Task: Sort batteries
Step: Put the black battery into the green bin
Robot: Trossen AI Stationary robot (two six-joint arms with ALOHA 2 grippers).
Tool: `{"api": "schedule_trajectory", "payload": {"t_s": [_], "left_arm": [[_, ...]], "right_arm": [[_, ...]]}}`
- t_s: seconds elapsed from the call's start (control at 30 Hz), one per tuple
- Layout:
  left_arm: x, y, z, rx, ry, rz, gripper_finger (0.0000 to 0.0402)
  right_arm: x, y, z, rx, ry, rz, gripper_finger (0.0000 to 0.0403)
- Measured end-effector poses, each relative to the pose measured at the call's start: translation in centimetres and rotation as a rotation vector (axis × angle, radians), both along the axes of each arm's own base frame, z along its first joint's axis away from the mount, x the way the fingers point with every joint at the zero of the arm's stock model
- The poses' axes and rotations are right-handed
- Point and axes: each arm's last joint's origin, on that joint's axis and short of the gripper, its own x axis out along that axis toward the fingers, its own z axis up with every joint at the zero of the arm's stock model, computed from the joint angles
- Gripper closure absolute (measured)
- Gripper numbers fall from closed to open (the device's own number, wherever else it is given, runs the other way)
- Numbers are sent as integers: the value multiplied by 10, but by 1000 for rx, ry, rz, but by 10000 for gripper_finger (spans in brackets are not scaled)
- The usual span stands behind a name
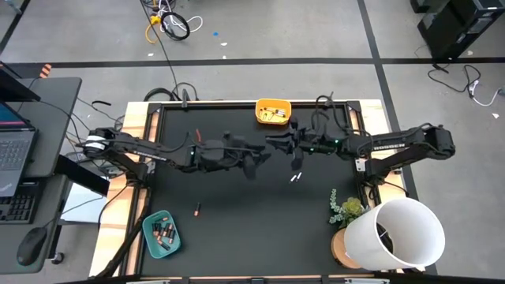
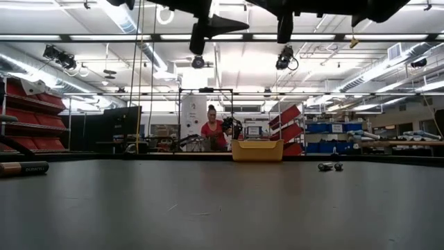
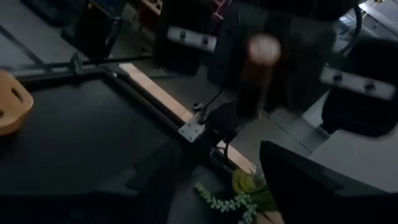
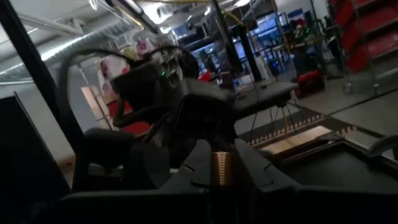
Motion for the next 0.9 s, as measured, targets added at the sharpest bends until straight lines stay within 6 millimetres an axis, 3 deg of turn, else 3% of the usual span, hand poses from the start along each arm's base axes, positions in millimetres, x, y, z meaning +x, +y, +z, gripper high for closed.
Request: {"api": "schedule_trajectory", "payload": {"t_s": [0.13,0.6,0.9], "left_arm": [[4,0,6,61,-3,6,145],[8,3,10,134,-15,20,161],[9,10,14,148,-53,-26,213]], "right_arm": [[1,4,-1,5,5,-17,377],[1,9,-1,13,14,14,377],[1,11,-1,39,6,66,377]]}}
